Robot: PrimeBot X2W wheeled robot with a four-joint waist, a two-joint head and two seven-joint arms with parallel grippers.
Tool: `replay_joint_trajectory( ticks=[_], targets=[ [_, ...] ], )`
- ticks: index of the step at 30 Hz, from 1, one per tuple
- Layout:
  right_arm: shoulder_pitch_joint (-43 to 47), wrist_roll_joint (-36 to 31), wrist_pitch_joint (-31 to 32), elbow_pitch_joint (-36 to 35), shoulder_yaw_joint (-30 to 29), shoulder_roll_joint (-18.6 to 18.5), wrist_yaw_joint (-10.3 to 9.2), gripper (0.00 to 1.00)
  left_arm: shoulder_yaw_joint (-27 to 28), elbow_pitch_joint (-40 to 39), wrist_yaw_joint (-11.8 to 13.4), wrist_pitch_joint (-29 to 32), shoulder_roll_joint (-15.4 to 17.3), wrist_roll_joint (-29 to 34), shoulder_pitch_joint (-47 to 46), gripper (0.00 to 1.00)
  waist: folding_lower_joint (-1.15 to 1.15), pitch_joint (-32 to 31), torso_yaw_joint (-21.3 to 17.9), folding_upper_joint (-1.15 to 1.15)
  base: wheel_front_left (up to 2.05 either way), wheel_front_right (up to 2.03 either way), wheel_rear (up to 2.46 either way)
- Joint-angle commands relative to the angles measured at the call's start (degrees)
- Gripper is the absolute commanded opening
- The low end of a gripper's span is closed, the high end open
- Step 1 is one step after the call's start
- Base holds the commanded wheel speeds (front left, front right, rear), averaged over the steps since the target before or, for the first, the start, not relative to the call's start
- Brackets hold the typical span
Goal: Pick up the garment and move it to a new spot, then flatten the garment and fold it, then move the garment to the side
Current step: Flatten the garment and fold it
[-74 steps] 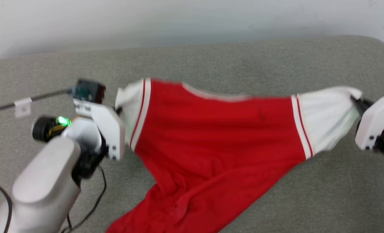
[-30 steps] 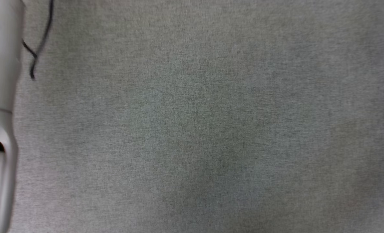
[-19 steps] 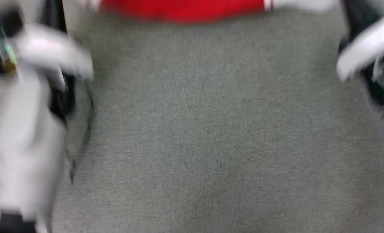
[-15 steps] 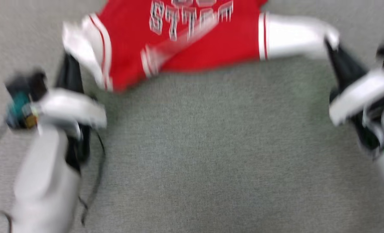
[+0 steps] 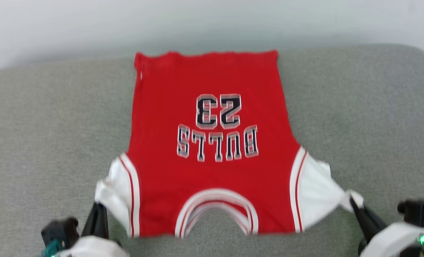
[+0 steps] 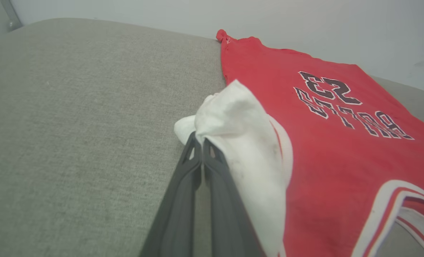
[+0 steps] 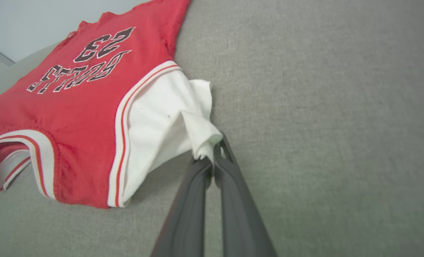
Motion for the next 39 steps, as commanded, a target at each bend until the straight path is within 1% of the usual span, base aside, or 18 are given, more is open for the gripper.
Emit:
replay_joint_trajectory(
  ticks=[1,5,8,9,10,11,12,14,17,19,22,26,29,34,35,39],
  targets=[
    [3.79,-0.95,1.48,-1.25,-1.79,1.3,-0.04,0.0,-0.22,-1.1,0.87,0.81,0.34,-0.29,3.09,0.0,0.02,-3.3,0.82,0.0,0.0,0.0,0.0],
    [11.75,-2.5,5.67,-4.26,-5.67,4.66,-0.04,0.0,-0.09,-3.32,2.89,2.29,0.5,-0.75,9.22,0.0,0.02,-5.13,1.66,0.0,0.0,0.0,0.0],
    [16.35,-3.51,9.64,-5.98,-7.09,7.08,-0.04,0.0,0.01,-4.69,4.02,2.7,0.61,-0.59,11.72,0.0,0.02,-5.72,2.18,0.0,0.0,0.0,0.0],
    [17.31,-4.05,10.88,-6.69,-7.48,7.4,-0.04,0.09,0.04,-5.28,4.23,2.55,0.59,-0.56,12.2,0.0,0.02,-5.84,2.31,0.0,0.0,0.0,0.0],
    [17.82,-4.28,11.71,-7.66,-7.97,7.77,-0.04,0.33,-0.02,-5.78,4.32,2.48,0.47,-0.64,12.62,0.0,0.02,-5.96,2.46,0.0,0.0,0.0,0.0],
    [18.15,-4.72,12.57,-8.45,-8.27,8.02,-0.04,1.0,-0.17,-6.26,4.47,2.47,0.51,-0.43,12.74,0.0,0.02,-6.1,2.6,0.0,0.0,0.0,0.0],
    [18.15,-4.72,12.57,-8.45,-8.27,8.02,-0.04,1.0,-0.17,-6.26,4.47,2.47,0.51,-0.43,12.74,0.0,0.02,-6.1,2.6,0.0,0.0,0.0,0.0],
    [17.28,-5.55,13.54,-10.64,-8.19,7.95,-0.03,1.0,-0.34,-7.44,4.6,2.53,0.29,-0.58,12.35,0.0,0.02,-6.2,2.78,0.0,0.0,0.0,0.0],
    [12.57,-6.32,12.95,-13.31,-9.15,7.06,-0.03,1.0,-0.57,-9.03,4.83,2.79,0.5,-0.02,11.43,0.0,0.02,-5.72,2.9,0.0,0.0,0.0,0.0],
    [8.13,-7.13,12.05,-13.18,-10.1,6.83,-0.03,1.0,-0.72,-10.24,5.2,2.81,0.7,0.45,10.6,0.0,0.02,-4.85,3.22,0.0,0.0,0.0,0.0],
    [-1.34,-6.86,11.21,-10.44,-11.89,5.99,-0.03,1.0,-1.64,-12.06,4.85,2.34,0.67,1.59,8.41,0.0,0.02,-2.29,4.6,0.0,0.0,0.0,0.0],
    [-14.98,-5.87,13.39,-2.95,-12.96,3.9,-0.03,1.0,-3.19,-13.43,3.87,1.22,0.13,3.21,4.29,0.0,0.02,2.78,7.64,0.0,0.0,0.0,0.0],
    [-25.41,-4.8,17.96,4.68,-14.34,1.61,-0.03,1.0,-4.85,-14.74,3.16,0.53,-0.67,4.35,0.99,0.0,0.02,7.27,10.57,0.0,0.0,0.0,0.0],
    [-39.99,-5.52,29.99,17.3,-15.16,-2.32,-0.02,1.0,-7.55,-15.79,1.69,-0.87,-2.81,5.84,-3.74,0.0,0.02,13.2,15.31,0.0,0.0,0.0,0.0],
    [-42.41,-6.33,32.12,19.01,-15.05,-3.42,-0.03,1.0,-8.2,-15.87,1.29,-1.2,-3.42,5.99,-4.79,0.0,0.02,14.27,16.42,0.0,0.0,0.0,0.0],
    [-50.45,-7.81,38.42,23.32,-14.43,-4.59,-0.03,1.0,-9.9,-15.66,0.07,-2.08,-5.12,6.66,-7.91,0.0,0.02,18.17,19.51,0.0,0.0,0.0,0.0]
  ],
)
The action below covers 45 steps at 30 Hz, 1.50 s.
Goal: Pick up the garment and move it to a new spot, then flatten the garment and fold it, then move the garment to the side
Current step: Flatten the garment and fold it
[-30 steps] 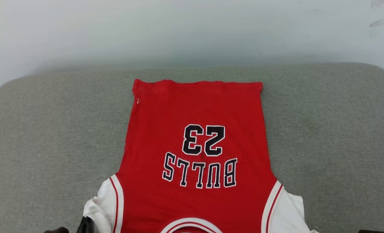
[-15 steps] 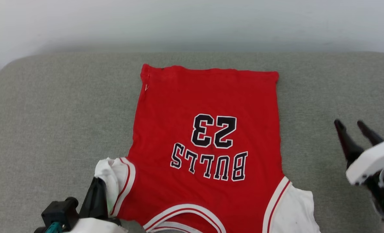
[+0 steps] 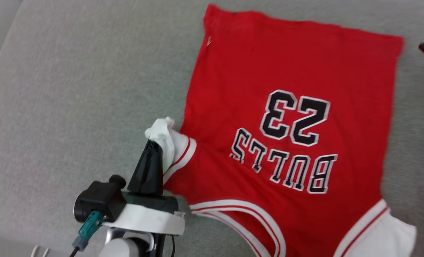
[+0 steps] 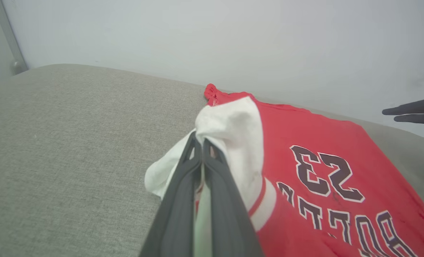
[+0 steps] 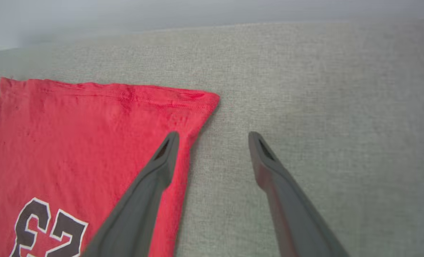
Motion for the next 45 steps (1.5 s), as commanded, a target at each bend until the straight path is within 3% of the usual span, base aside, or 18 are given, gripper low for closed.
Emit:
replay_joint_trajectory(
  ticks=[1,7,12,13,14,15,19,23,31,39,45],
  targets=[
    [-1.59,-0.22,0.75,0.69,-0.03,-0.29,-0.02,1.0,-0.12,-0.03,-0.39,-0.52,-0.58,0.38,-1.37,0.0,-0.01,5.27,4.66,0.0,0.0,0.0,0.0],
    [-7.69,-1.18,4.53,5.25,0.18,0.6,-0.02,1.0,-1.3,2.1,-2.24,-1.39,-2.02,0.81,-4.69,0.0,-0.01,9.0,6.6,0.0,0.0,0.0,0.0],
    [-5.79,-2.22,9.41,12.76,-0.52,2.0,-0.05,1.0,-1.05,4.45,-3.14,-1.89,-2.5,0.86,-5.95,0.0,-0.01,9.13,6.94,0.0,0.0,0.0,0.0],
    [-5.3,-2.69,10.65,14.22,-0.75,2.29,-0.06,0.73,-0.97,4.87,-3.29,-1.91,-2.56,0.85,-6.0,0.0,-0.01,8.87,6.91,0.0,0.0,0.0,0.0],
    [-4.77,-3.11,11.48,15.24,-0.87,2.54,-0.06,0.31,-0.94,5.35,-3.31,-1.94,-2.6,0.81,-5.95,0.0,-0.01,8.54,6.89,0.0,0.0,0.0,0.0],
    [-4.72,-3.42,12.0,15.84,-1.11,2.67,-0.06,0.0,-0.8,5.74,-3.42,-2.0,-2.65,0.77,-5.9,0.0,-0.01,8.25,6.85,0.0,0.0,0.0,0.0],
    [-6.24,-4.88,9.04,14.54,-0.87,1.93,-0.04,0.0,-0.48,7.41,-3.81,-2.1,-2.86,0.35,-5.45,0.0,-0.01,6.49,6.51,0.0,0.0,0.0,0.0],
    [-8.14,-6.77,6.5,11.82,1.36,-1.24,-0.04,0.0,0.39,9.27,-3.97,-2.21,-2.63,-0.1,-4.23,0.0,-0.01,3.34,5.22,0.0,0.0,0.0,0.0],
    [-1.93,-5.08,5.61,2.68,10.66,-6.24,-0.03,0.0,3.03,12.83,-2.88,-2.07,-0.44,-1.24,-0.36,0.0,-0.01,-6.16,-1.52,0.0,0.0,0.0,0.0],
    [18.97,0.53,9.12,-12.4,13.46,-9.72,-0.03,0.0,5.29,13.06,-0.76,0.1,2.37,-2.39,4.96,0.0,-0.01,-13.69,-10.7,0.0,0.0,0.0,0.0],
    [40.87,1.91,12.07,-22.9,10.29,-7.21,-0.03,0.0,6.01,12.34,0.21,1.88,3.83,-3.07,7.62,0.0,-0.01,-16.21,-15.69,0.0,0.0,0.0,0.0]
  ],
)
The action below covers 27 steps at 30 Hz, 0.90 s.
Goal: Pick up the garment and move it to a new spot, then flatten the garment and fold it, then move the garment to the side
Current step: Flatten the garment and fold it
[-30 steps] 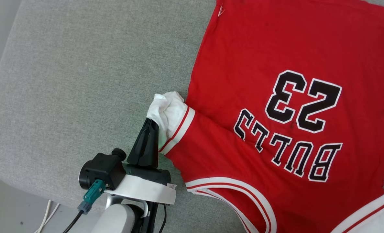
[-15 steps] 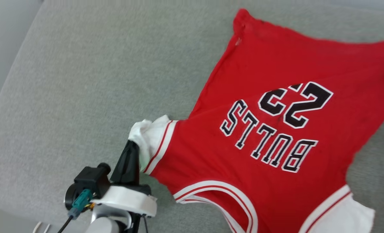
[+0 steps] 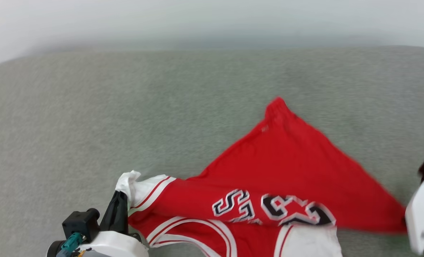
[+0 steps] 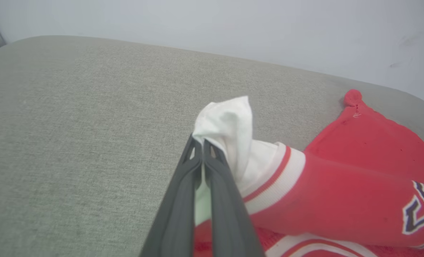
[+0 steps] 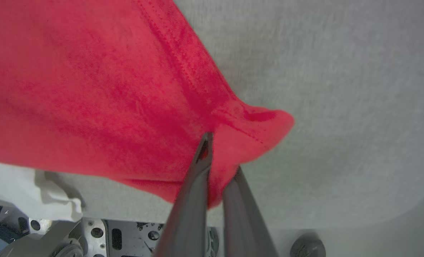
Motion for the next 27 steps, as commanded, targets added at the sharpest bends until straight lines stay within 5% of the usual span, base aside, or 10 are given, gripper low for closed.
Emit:
replay_joint_trajectory(
  ticks=[1,5,6,7,8,14,20,27],
  targets=[
    [4.48,0.14,0.53,-1.5,-1.08,1.69,-0.04,0.0,0.29,-0.35,0.33,0.39,0.62,-0.18,0.81,0.0,0.01,-3.09,-4.0,0.0,0.0,0.0,0.0],
    [14.71,0.53,2.16,-4.36,-3.02,6.64,-0.04,0.0,0.32,-1.16,1.02,1.47,1.53,0.19,1.47,0.0,0.01,-3.32,-5.64,0.0,0.0,0.0,0.0],
    [15.92,0.46,1.8,-5.17,-3.47,7.73,-0.04,0.18,0.36,-1.39,1.23,1.69,1.7,0.09,1.81,0.0,0.01,-3.35,-5.92,0.0,0.0,0.0,0.0],
    [16.79,0.45,1.31,-6.09,-3.75,8.78,-0.04,0.73,0.52,-1.61,1.41,1.92,1.92,-0.01,2.18,0.0,0.01,-3.3,-6.28,0.0,0.0,0.0,0.0],
    [17.36,0.57,0.48,-6.9,-4.06,9.74,-0.04,1.0,0.64,-1.82,1.5,2.22,2.08,-0.13,2.43,0.0,0.01,-3.26,-6.61,0.0,0.0,0.0,0.0],
    [14.13,-1.13,-13.28,-11.43,-6.9,11.94,-0.04,1.0,0.13,-3.64,2.11,3.69,2.68,0.36,2.16,0.0,0.01,-2.39,-6.6,0.0,0.0,0.0,0.0],
    [4.75,-0.65,-30.76,-8.09,-9.47,14.04,-0.03,1.0,-0.55,-5.57,2.38,4.2,2.72,1.27,-0.19,0.0,0.01,0.39,-4.64,0.0,0.0,0.0,0.0],
    [-7.03,-0.45,-32.15,-1.04,-5.12,14.05,-0.03,1.0,-1.5,-6.77,2.22,3.67,1.87,1.96,-3.51,0.0,0.01,4.57,-1.85,0.0,0.0,0.0,0.0]
  ],
)
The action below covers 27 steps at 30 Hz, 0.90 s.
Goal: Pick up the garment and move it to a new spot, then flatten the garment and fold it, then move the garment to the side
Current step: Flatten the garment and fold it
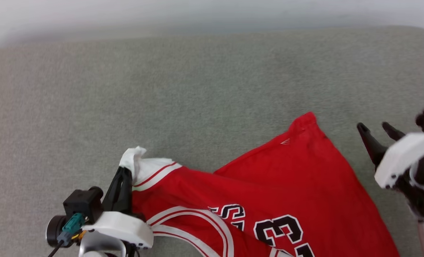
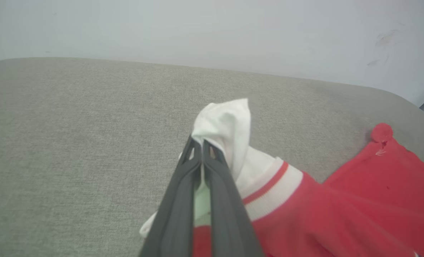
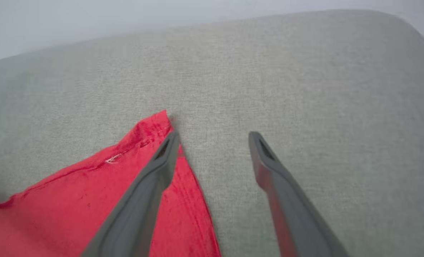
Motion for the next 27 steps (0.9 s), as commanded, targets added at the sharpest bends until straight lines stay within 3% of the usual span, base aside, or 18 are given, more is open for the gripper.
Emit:
replay_joint_trajectory(
  ticks=[1,9,20,21,23,27],
  targets=[
    [-1.76,0.32,1.67,0.96,0.49,-0.98,-0.02,1.0,-0.13,-0.09,-0.22,-0.24,-0.11,0.38,-1.02,0.0,0.0,2.01,1.73,0.0,0.0,0.0,0.0],
    [-15.22,3.13,23.05,9.37,7.34,-4.01,-0.02,1.0,-2.11,1.27,-1.7,-1.14,-1.57,1.18,-6.67,0.0,0.0,6.72,6.06,0.0,0.0,0.0,0.0],
    [-18.57,5.19,29.97,20.0,17.01,-2.49,-0.01,1.0,-3.32,4.16,-2.51,-2.88,-2.87,1.31,-10.18,0.0,0.0,9.61,7.75,0.0,0.0,0.0,0.0],
    [-18.42,5.15,30.38,20.88,17.89,-2.48,-0.01,0.5,-3.33,4.39,-2.49,-2.99,-2.89,1.23,-10.15,0.0,0.0,9.56,7.66,0.0,0.0,0.0,0.0],
    [-18.44,5.75,30.41,22.07,19.04,-2.28,-0.01,0.0,-3.3,4.86,-2.47,-3.08,-2.85,1.11,-10.03,0.0,0.0,9.17,7.42,0.0,0.0,0.0,0.0],
    [-20.71,5.83,26.82,21.83,19.8,-3.27,-0.02,0.0,-2.92,5.53,-2.72,-3.1,-2.16,0.67,-10.02,0.0,0.0,7.47,6.61,0.0,0.0,0.0,0.0]
  ],
)
